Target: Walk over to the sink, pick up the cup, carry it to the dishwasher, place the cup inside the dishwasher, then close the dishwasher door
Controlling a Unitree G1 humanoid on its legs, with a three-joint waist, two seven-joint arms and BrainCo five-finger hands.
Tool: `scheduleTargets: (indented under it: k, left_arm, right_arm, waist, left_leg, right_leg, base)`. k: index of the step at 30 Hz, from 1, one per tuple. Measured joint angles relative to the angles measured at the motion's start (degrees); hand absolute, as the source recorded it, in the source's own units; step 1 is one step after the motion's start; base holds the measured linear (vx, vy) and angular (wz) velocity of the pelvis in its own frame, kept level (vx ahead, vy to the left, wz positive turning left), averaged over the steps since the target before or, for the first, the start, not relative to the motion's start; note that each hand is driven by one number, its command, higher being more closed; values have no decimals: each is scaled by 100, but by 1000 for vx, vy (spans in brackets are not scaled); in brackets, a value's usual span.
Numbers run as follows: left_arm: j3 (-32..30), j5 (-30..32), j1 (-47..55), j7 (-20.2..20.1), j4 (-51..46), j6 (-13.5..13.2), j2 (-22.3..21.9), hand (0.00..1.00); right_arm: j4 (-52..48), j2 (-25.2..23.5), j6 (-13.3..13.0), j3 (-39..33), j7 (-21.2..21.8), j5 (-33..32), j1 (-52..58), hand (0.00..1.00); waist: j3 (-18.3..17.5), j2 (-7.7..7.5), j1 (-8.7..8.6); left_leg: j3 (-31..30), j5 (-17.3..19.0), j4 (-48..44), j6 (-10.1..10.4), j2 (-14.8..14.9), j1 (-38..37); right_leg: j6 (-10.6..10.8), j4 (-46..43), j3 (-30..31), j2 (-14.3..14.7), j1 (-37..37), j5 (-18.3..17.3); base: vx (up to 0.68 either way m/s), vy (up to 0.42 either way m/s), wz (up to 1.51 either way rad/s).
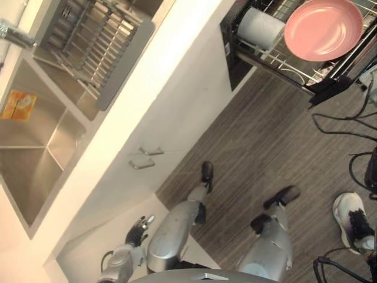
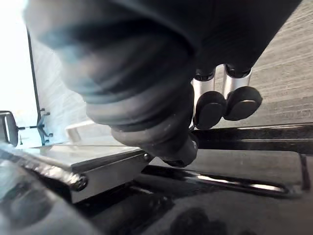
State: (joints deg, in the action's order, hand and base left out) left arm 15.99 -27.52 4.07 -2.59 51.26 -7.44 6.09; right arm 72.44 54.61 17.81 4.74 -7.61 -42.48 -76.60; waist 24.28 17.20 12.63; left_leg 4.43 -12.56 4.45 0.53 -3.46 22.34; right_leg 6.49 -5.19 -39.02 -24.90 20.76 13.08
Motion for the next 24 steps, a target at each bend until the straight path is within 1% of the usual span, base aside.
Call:
scheduleTargets:
  k: [1, 2, 3, 5, 7, 9, 10, 12, 13, 14, 15, 16, 17, 18, 19, 21, 24]
  left_arm:
    - [2, 0, 4, -50, 4, -1, -28, 0]
    - [1, 0, 17, -73, 5, -5, -49, 0]
    - [1, -8, 67, -126, 5, -13, -75, 0]
    - [-10, -28, 180, -201, -3, -39, -121, 0]
    - [-6, -38, 336, -300, 0, -52, -191, 0]
    - [-19, -32, 571, -397, 6, -67, -286, 0]
    - [-13, -21, 604, -427, 8, -64, -291, 0]
    - [-24, 93, 673, -580, 8, -68, -354, 0]
    - [-25, 125, 673, -609, 8, -67, -360, 0]
    - [-29, 191, 673, -668, 7, -68, -366, 0]
    - [-38, 192, 674, -734, 8, -68, -368, 0]
    - [-45, 192, 673, -785, 8, -68, -368, 0]
    - [-52, 207, 681, -828, 9, -71, -371, 0]
    - [-69, 262, 692, -879, 11, -72, -373, 0]
    - [-129, 314, 737, -922, 23, -97, -381, 0]
    - [-249, 418, 738, -1033, 127, -166, -379, 0]
    - [-261, 418, 751, -1078, 167, -228, -376, 0]
  right_arm:
    - [9, -8, 31, 119, -106, 133, -83, 100]
    - [9, 21, 59, 179, -108, 211, -81, 100]
    - [9, 40, 101, 195, -115, 338, -82, 100]
    - [7, 39, 119, 209, -115, 578, -110, 100]
    - [13, 33, 156, 409, -115, 968, -176, 100]
    - [56, 41, 265, 656, -114, 1412, -375, 100]
    - [55, 39, 263, 705, -103, 1620, -413, 100]
    - [56, 35, 263, 878, -48, 2464, -712, 100]
    - [56, 32, 262, 904, -37, 2653, -788, 100]
    - [56, 14, 256, 1016, -6, 2991, -915, 100]
    - [54, -66, 206, 1156, 48, 3544, -1083, 100]
    - [54, -112, 195, 1327, 114, 3917, -1152, 100]
    - [54, -190, 106, 1469, 137, 4122, -1202, 100]
    - [119, -206, 116, 1517, 32, 4388, -1214, 0]
    - [172, -200, 110, 1732, 151, 4675, -1214, 0]
    - [154, -196, 94, 2121, 389, 4919, -1221, 0]
    - [154, -196, 64, 2464, 531, 5435, -1220, 0]
  waist:
    - [-30, 40, 58]
    - [-52, 69, 75]
    - [-79, 104, 109]
    - [-86, 113, 193]
    - [-113, 148, 217]
    - [-125, 165, 289]
    - [-127, 167, 325]
    - [-130, 171, 492]
    - [-133, 175, 534]
    - [-133, 175, 607]
    - [-136, 179, 683]
    - [-137, 180, 755]
    - [-137, 180, 866]
    - [-137, 179, 923]
    - [-136, 179, 865]
    - [-148, 194, 860]
    - [-149, 195, 869]
  left_leg:
    - [-109, -10, 0, 13, -1, 2]
    - [-185, -16, 0, 16, -4, 2]
    - [-301, -26, 0, 24, -11, -2]
    - [-464, -44, -1, 15, -22, -19]
    - [-678, -85, -2, 17, -55, -48]
    - [-954, -86, -2, 21, -120, -130]
    - [-1012, -82, -2, 26, -132, -147]
    - [-1215, -101, -4, 52, -185, -155]
    - [-1253, -105, -4, 57, -198, -154]
    - [-1285, -112, -4, 69, -214, -159]
    - [-1368, -118, -5, 77, -234, -172]
    - [-1402, -118, -5, 80, -250, -192]
    - [-1414, -119, -5, 83, -258, -215]
    - [-1426, -121, -5, 88, -267, -232]
    - [-1487, -128, -5, 103, -271, -242]
    - [-1524, -134, -6, 131, -252, -242]
    - [-1540, -90, -42, 190, -174, -222]
  right_leg:
    - [17, -98, -107, -27, -38, -73]
    - [35, -154, -163, -41, -71, -119]
    - [41, -311, -281, -93, -111, -240]
    - [71, -568, -412, -187, -143, -415]
    - [114, -823, -621, -295, -260, -614]
    - [169, -1180, -876, -478, -441, -891]
    - [189, -1261, -918, -517, -480, -954]
    - [217, -1602, -1127, -690, -560, -1204]
    - [225, -1690, -1175, -732, -578, -1268]
    - [230, -1816, -1228, -794, -601, -1359]
    - [259, -1939, -1288, -856, -647, -1460]
    - [240, -2025, -1357, -913, -688, -1544]
    - [265, -2111, -1376, -946, -716, -1619]
    - [262, -2168, -1403, -975, -744, -1671]
    - [225, -2192, -1477, -980, -804, -1717]
    - [226, -2213, -1505, -962, -820, -1741]
    - [184, -2188, -1535, -873, -838, -1791]
  base:
    - [54, -55, 33]
    - [78, -81, 43]
    - [72, -75, 36]
    - [86, -92, 41]
    - [116, -120, 54]
    - [116, -104, 56]
    - [110, -105, 54]
    - [99, -118, 49]
    - [75, -107, 39]
    - [67, -109, 37]
    - [73, -130, 38]
    - [77, -152, 34]
    - [60, -124, 23]
    - [52, -143, 20]
    - [32, -118, 13]
    - [1, -109, 3]
    - [-31, -110, 0]
